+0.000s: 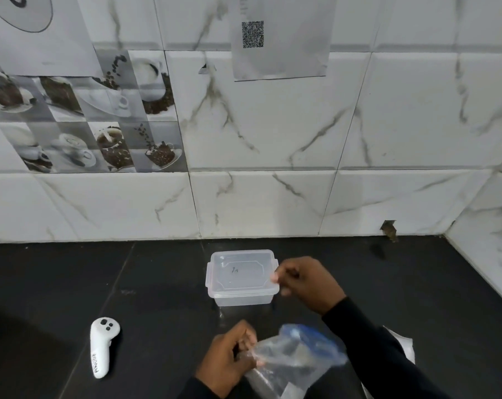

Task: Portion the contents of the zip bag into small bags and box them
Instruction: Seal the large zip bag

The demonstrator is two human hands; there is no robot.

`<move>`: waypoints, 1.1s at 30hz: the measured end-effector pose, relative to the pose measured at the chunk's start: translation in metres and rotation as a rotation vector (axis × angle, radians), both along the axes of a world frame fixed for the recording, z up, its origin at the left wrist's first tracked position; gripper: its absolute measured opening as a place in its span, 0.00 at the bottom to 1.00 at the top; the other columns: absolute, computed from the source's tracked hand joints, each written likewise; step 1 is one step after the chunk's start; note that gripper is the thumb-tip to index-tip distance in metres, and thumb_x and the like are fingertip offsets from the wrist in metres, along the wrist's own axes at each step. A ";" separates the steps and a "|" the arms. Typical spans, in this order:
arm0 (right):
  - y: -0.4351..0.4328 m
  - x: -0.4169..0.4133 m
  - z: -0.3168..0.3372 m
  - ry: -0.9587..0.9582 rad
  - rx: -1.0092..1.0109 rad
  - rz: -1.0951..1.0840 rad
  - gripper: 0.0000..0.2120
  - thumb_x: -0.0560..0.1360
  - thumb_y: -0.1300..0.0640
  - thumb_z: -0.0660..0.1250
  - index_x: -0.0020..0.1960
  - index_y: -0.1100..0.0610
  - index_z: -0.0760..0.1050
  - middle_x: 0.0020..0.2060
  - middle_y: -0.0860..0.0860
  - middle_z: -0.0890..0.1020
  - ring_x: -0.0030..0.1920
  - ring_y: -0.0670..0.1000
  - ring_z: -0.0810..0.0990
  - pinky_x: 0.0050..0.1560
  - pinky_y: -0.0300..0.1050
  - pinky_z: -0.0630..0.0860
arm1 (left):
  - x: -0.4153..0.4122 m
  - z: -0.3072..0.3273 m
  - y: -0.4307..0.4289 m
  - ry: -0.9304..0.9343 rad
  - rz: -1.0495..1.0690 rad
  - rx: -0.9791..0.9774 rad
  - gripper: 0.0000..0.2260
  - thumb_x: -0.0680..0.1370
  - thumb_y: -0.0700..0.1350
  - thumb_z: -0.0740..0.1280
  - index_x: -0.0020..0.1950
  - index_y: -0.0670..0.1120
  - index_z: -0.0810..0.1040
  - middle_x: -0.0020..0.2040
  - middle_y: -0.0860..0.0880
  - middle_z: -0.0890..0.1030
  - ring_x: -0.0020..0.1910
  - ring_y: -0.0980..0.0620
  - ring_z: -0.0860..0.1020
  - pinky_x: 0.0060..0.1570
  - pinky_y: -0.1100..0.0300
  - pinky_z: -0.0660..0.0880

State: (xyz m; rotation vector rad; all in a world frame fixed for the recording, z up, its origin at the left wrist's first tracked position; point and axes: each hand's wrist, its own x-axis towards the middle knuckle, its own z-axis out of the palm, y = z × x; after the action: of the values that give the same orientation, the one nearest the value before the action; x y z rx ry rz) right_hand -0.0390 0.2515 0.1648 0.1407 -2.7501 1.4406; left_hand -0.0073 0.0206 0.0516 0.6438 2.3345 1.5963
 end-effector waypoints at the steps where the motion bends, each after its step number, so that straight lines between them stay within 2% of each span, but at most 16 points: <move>1: 0.004 -0.002 0.006 0.039 -0.043 -0.048 0.09 0.75 0.53 0.71 0.38 0.56 0.81 0.27 0.48 0.82 0.28 0.40 0.78 0.38 0.41 0.74 | 0.004 -0.006 -0.005 -0.003 0.009 -0.032 0.09 0.68 0.41 0.74 0.40 0.52 0.76 0.34 0.50 0.77 0.34 0.58 0.73 0.37 0.59 0.70; 3: 0.011 -0.002 0.019 0.033 -0.044 -0.010 0.08 0.75 0.53 0.71 0.40 0.56 0.81 0.29 0.50 0.83 0.30 0.42 0.80 0.38 0.39 0.74 | 0.014 -0.017 -0.011 -0.003 0.038 -0.049 0.10 0.68 0.40 0.73 0.38 0.53 0.75 0.32 0.55 0.76 0.34 0.59 0.72 0.38 0.59 0.69; 5: 0.008 0.000 0.019 -0.130 0.082 0.202 0.10 0.71 0.47 0.74 0.48 0.51 0.83 0.41 0.47 0.86 0.42 0.43 0.84 0.49 0.40 0.79 | 0.020 -0.021 -0.012 -0.005 0.060 -0.033 0.09 0.69 0.40 0.75 0.38 0.50 0.76 0.32 0.55 0.76 0.33 0.59 0.72 0.36 0.60 0.68; 7: -0.001 0.005 0.005 -0.383 0.259 0.442 0.27 0.66 0.41 0.77 0.64 0.42 0.76 0.58 0.43 0.83 0.58 0.41 0.80 0.61 0.40 0.74 | 0.020 -0.016 -0.009 -0.006 0.071 0.048 0.09 0.69 0.40 0.76 0.39 0.45 0.76 0.31 0.54 0.75 0.33 0.58 0.71 0.35 0.62 0.67; 9: -0.009 0.012 -0.015 -0.498 0.395 0.530 0.36 0.65 0.41 0.77 0.70 0.39 0.67 0.65 0.42 0.78 0.64 0.42 0.75 0.65 0.40 0.69 | 0.017 -0.009 -0.005 -0.006 0.071 0.118 0.09 0.70 0.41 0.76 0.39 0.43 0.76 0.31 0.51 0.74 0.33 0.57 0.70 0.35 0.61 0.66; 11: -0.010 0.011 -0.026 -0.424 0.461 0.503 0.30 0.66 0.45 0.77 0.67 0.41 0.73 0.61 0.43 0.79 0.61 0.43 0.76 0.63 0.41 0.71 | 0.015 -0.004 -0.004 -0.007 0.061 0.145 0.09 0.70 0.41 0.76 0.39 0.44 0.76 0.31 0.50 0.74 0.33 0.56 0.71 0.35 0.59 0.66; 13: -0.006 0.006 -0.025 -0.340 0.442 0.456 0.16 0.66 0.51 0.77 0.54 0.47 0.82 0.49 0.43 0.84 0.50 0.40 0.79 0.55 0.42 0.74 | 0.015 -0.003 -0.006 -0.033 0.055 0.138 0.10 0.71 0.42 0.76 0.39 0.45 0.75 0.30 0.50 0.74 0.32 0.56 0.70 0.34 0.58 0.65; 15: 0.000 0.000 -0.019 -0.296 0.361 0.395 0.07 0.67 0.52 0.76 0.44 0.51 0.84 0.40 0.45 0.85 0.41 0.40 0.81 0.49 0.42 0.78 | 0.015 -0.004 -0.011 -0.055 0.067 0.103 0.11 0.71 0.44 0.77 0.39 0.47 0.74 0.30 0.51 0.73 0.32 0.56 0.70 0.34 0.58 0.65; 18: 0.005 -0.006 -0.005 -0.182 0.286 0.293 0.09 0.70 0.47 0.75 0.42 0.53 0.84 0.38 0.47 0.85 0.39 0.41 0.81 0.45 0.35 0.75 | 0.012 -0.004 -0.016 -0.056 0.084 -0.019 0.13 0.69 0.47 0.77 0.44 0.50 0.74 0.34 0.50 0.78 0.34 0.56 0.75 0.36 0.55 0.72; 20: 0.004 -0.009 0.001 -0.116 0.235 0.237 0.10 0.71 0.47 0.74 0.41 0.54 0.84 0.36 0.46 0.83 0.37 0.38 0.79 0.41 0.30 0.71 | 0.009 0.000 -0.016 -0.044 0.077 -0.097 0.20 0.68 0.47 0.77 0.55 0.56 0.72 0.44 0.51 0.81 0.41 0.56 0.81 0.44 0.50 0.80; 22: 0.001 -0.014 0.007 -0.101 0.230 0.234 0.09 0.73 0.48 0.73 0.42 0.54 0.83 0.35 0.45 0.83 0.36 0.37 0.78 0.39 0.28 0.70 | 0.006 0.013 -0.013 -0.002 0.027 -0.123 0.32 0.69 0.48 0.75 0.67 0.64 0.64 0.57 0.57 0.78 0.53 0.58 0.81 0.54 0.54 0.80; 24: -0.003 -0.021 0.017 -0.094 0.267 0.281 0.09 0.74 0.48 0.71 0.43 0.54 0.82 0.34 0.43 0.81 0.36 0.36 0.77 0.39 0.28 0.69 | 0.000 0.030 -0.007 0.139 -0.044 -0.094 0.32 0.71 0.48 0.75 0.69 0.64 0.63 0.66 0.59 0.72 0.61 0.58 0.77 0.60 0.58 0.77; 26: -0.007 -0.029 0.029 -0.095 0.309 0.335 0.10 0.75 0.46 0.70 0.41 0.53 0.80 0.34 0.43 0.80 0.35 0.37 0.76 0.38 0.31 0.68 | -0.008 0.049 0.000 0.274 -0.101 -0.074 0.22 0.73 0.48 0.74 0.63 0.61 0.71 0.64 0.58 0.73 0.62 0.57 0.75 0.60 0.61 0.74; 28: -0.010 -0.037 0.039 -0.100 0.342 0.386 0.13 0.75 0.45 0.70 0.39 0.54 0.78 0.34 0.46 0.80 0.34 0.39 0.75 0.38 0.35 0.68 | -0.015 0.064 0.009 0.273 -0.118 -0.039 0.12 0.75 0.44 0.73 0.55 0.57 0.81 0.56 0.58 0.80 0.58 0.56 0.78 0.58 0.62 0.74; 30: -0.010 -0.042 0.049 -0.082 0.307 0.384 0.14 0.76 0.45 0.70 0.40 0.56 0.78 0.36 0.50 0.81 0.35 0.41 0.75 0.39 0.37 0.69 | -0.022 0.075 0.015 0.203 -0.060 0.042 0.12 0.75 0.37 0.72 0.52 0.53 0.85 0.53 0.57 0.85 0.57 0.57 0.81 0.60 0.63 0.74; 33: 0.006 -0.050 0.058 0.071 -0.052 0.109 0.07 0.76 0.50 0.70 0.42 0.53 0.79 0.39 0.49 0.84 0.40 0.44 0.79 0.46 0.42 0.73 | -0.031 0.085 0.012 0.108 0.056 0.191 0.14 0.75 0.33 0.72 0.54 0.49 0.86 0.55 0.54 0.86 0.59 0.55 0.81 0.63 0.62 0.75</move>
State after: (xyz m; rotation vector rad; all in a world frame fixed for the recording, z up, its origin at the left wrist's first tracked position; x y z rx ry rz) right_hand -0.0893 0.2580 0.2229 0.3385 -2.6846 1.4994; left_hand -0.0388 0.0324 0.1369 0.7273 2.3109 1.8707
